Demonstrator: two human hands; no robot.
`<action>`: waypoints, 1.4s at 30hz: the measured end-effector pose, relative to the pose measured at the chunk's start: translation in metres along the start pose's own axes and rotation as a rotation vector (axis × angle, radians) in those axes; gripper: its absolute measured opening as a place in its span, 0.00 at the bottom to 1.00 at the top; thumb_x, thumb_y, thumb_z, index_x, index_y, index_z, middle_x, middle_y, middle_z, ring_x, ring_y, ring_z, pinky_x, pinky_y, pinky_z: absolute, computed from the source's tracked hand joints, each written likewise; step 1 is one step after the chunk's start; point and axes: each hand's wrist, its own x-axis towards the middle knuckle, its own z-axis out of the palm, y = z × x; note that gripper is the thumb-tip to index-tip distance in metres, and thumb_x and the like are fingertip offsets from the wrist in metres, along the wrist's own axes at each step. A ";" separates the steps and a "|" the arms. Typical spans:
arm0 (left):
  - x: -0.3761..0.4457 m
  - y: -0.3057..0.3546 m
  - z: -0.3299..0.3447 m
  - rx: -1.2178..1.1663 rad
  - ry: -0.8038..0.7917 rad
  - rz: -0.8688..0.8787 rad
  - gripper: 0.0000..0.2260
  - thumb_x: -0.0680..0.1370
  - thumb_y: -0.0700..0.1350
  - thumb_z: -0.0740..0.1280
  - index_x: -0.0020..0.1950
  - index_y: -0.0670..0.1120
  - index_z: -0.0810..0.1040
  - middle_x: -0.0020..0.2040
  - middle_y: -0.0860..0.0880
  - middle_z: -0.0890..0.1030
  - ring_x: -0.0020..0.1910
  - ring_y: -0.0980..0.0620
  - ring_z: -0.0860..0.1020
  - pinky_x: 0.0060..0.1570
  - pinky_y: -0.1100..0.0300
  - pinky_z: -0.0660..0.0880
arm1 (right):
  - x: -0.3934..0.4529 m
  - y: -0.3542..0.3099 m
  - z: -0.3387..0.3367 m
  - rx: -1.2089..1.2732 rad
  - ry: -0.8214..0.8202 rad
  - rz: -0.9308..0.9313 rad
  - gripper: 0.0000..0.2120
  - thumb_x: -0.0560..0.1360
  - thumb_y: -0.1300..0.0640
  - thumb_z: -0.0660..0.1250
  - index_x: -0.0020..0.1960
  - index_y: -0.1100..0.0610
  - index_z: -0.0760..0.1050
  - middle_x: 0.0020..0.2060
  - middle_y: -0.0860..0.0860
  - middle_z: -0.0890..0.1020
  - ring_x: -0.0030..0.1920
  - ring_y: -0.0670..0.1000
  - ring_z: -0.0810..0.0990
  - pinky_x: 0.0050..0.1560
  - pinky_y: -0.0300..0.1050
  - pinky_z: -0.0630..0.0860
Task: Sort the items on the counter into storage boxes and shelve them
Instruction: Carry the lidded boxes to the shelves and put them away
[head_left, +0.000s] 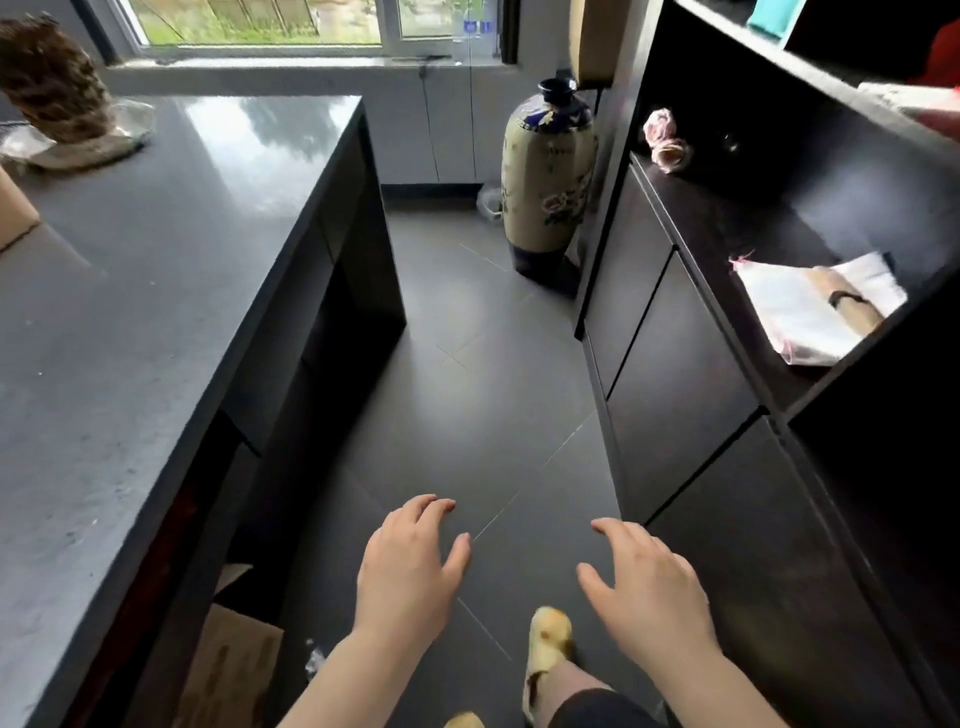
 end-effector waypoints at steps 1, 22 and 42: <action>0.015 0.002 0.001 0.002 -0.003 0.000 0.19 0.78 0.57 0.60 0.68 0.55 0.71 0.66 0.60 0.71 0.65 0.59 0.69 0.63 0.65 0.65 | 0.016 0.000 -0.004 0.003 0.005 0.010 0.23 0.77 0.42 0.57 0.71 0.45 0.62 0.66 0.41 0.71 0.65 0.45 0.70 0.65 0.43 0.64; 0.349 0.043 -0.016 -0.108 0.189 -0.286 0.18 0.78 0.54 0.63 0.67 0.53 0.73 0.66 0.58 0.72 0.65 0.57 0.69 0.64 0.62 0.64 | 0.413 -0.037 -0.102 -0.073 0.028 -0.212 0.22 0.77 0.43 0.58 0.70 0.45 0.64 0.66 0.39 0.71 0.65 0.44 0.69 0.66 0.42 0.63; 0.649 -0.098 -0.146 -0.112 0.416 -0.425 0.17 0.77 0.51 0.65 0.66 0.52 0.74 0.66 0.56 0.73 0.67 0.56 0.69 0.66 0.61 0.63 | 0.720 -0.308 -0.123 -0.058 0.053 -0.565 0.22 0.77 0.43 0.59 0.69 0.46 0.67 0.64 0.40 0.74 0.64 0.45 0.70 0.63 0.41 0.65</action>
